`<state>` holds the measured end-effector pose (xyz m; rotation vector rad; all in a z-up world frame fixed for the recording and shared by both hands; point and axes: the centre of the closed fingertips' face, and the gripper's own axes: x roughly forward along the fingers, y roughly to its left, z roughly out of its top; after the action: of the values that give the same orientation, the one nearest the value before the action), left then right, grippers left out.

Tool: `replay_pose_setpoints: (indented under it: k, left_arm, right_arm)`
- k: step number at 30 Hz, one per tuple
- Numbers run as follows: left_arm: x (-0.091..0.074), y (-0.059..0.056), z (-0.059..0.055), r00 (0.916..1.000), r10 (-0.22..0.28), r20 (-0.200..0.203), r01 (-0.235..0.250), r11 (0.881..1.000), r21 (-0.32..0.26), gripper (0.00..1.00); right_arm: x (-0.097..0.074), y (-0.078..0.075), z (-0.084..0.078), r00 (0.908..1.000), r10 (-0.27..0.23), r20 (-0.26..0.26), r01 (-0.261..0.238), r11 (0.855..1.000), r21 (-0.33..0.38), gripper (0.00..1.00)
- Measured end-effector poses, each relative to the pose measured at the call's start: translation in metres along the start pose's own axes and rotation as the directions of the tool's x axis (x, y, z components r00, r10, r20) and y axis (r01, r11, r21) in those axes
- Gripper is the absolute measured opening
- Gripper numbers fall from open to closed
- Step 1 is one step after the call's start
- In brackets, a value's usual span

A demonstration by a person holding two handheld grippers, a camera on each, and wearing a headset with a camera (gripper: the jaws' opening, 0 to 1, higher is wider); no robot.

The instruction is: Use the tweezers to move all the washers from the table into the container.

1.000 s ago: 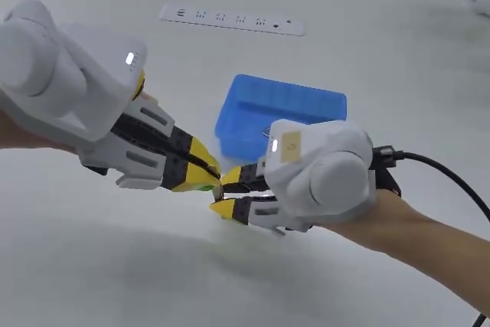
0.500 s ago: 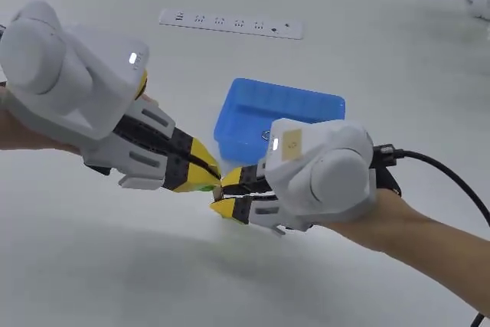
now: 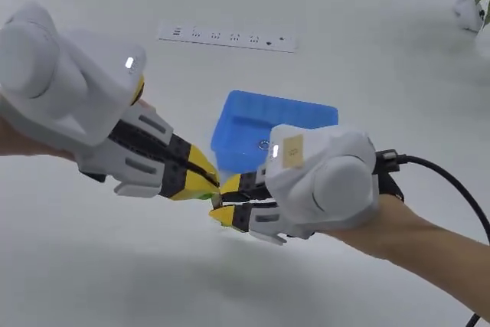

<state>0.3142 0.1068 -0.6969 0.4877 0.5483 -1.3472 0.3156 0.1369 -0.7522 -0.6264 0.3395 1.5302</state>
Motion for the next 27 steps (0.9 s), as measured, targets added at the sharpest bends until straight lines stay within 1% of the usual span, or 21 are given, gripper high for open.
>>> replay_pose_setpoints:
  k: [4, 5, 9, 11, 14, 16, 21, 24, 27]
  left_arm:
    - [-0.005, 0.004, 0.016, 1.0, 0.007, 0.003, -0.007, 0.999, 0.038, 0.06]
    - [-0.007, 0.005, 0.021, 1.0, 0.007, 0.006, -0.007, 0.999, 0.049, 0.06]
    - [-0.009, 0.009, 0.036, 0.9999, 0.011, 0.009, -0.012, 0.996, 0.088, 0.06]
    - [-0.01, 0.013, 0.045, 0.9999, 0.013, 0.009, -0.014, 0.993, 0.113, 0.06]
    - [-0.01, 0.017, 0.056, 0.9999, 0.012, 0.007, -0.013, 0.988, 0.152, 0.06]
    - [-0.011, 0.022, 0.065, 0.9999, 0.012, 0.004, -0.012, 0.984, 0.178, 0.06]
    - [-0.009, 0.034, 0.078, 0.9999, 0.011, -0.005, -0.01, 0.975, 0.223, 0.06]
    - [-0.008, 0.044, 0.081, 0.9999, 0.011, -0.005, -0.009, 0.972, 0.237, 0.06]
    - [-0.003, 0.056, 0.08, 0.9999, 0.009, -0.007, -0.007, 0.97, 0.244, 0.06]
  right_arm:
    - [-0.014, -0.009, 0.009, 0.999, -0.04, 0.02, 0.04, 0.999, -0.007, 0.1]
    - [-0.019, -0.012, 0.012, 0.9985, -0.05, 0.022, 0.05, 0.999, -0.012, 0.1]
    - [-0.032, -0.02, 0.017, 0.9963, -0.081, 0.028, 0.082, 0.996, -0.032, 0.1]
    - [-0.041, -0.027, 0.021, 0.9939, -0.105, 0.033, 0.106, 0.993, -0.042, 0.1]
    - [-0.05, -0.036, 0.025, 0.9902, -0.134, 0.038, 0.136, 0.989, -0.054, 0.1]
    - [-0.056, -0.043, 0.027, 0.987, -0.154, 0.045, 0.157, 0.986, -0.059, 0.1]
    - [-0.065, -0.062, 0.03, 0.9804, -0.192, 0.043, 0.195, 0.977, -0.081, 0.1]
    - [-0.067, -0.073, 0.028, 0.9781, -0.205, 0.039, 0.207, 0.974, -0.088, 0.1]
    - [-0.066, -0.085, 0.023, 0.9765, -0.213, 0.031, 0.215, 0.973, -0.087, 0.1]
